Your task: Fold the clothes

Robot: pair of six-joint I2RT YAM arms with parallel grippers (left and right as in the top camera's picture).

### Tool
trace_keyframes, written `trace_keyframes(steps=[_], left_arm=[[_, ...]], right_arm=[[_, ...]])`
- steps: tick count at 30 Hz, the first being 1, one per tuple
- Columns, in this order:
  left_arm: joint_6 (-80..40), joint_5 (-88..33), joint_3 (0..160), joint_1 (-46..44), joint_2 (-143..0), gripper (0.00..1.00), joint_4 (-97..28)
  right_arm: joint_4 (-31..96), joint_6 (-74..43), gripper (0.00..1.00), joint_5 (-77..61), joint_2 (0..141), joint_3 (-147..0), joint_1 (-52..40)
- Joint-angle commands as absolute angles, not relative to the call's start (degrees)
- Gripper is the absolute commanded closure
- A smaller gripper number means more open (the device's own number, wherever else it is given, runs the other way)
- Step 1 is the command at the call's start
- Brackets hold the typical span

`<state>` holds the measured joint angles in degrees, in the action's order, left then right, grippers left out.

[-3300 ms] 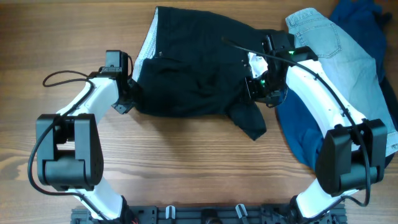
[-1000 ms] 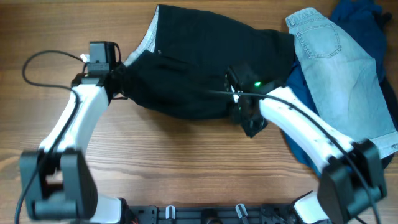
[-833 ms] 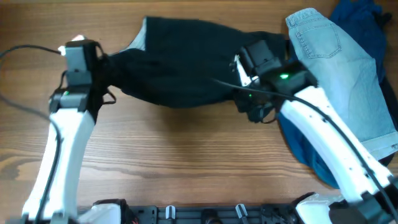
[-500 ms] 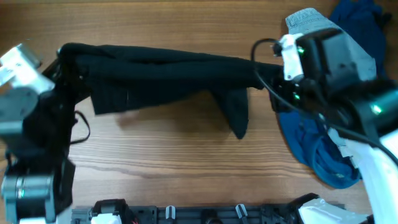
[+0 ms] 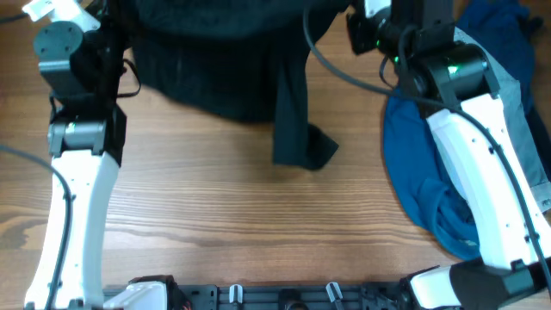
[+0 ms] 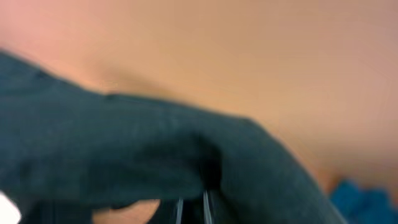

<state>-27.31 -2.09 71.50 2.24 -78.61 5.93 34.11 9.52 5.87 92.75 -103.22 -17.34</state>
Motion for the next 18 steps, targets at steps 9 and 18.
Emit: trace_keyframes(steps=[9,18], left_arm=[[-20.0,-1.1,84.6,-1.3,-81.9,0.96,-20.1],[-19.7,3.7,84.6,-1.3,-94.7,0.96,-51.3]], right_arm=[[49.3,16.4,0.96,-7.4,97.2,-109.2,-11.0],[77.7,14.6,0.92,-17.0,109.0,-109.2,-11.1]])
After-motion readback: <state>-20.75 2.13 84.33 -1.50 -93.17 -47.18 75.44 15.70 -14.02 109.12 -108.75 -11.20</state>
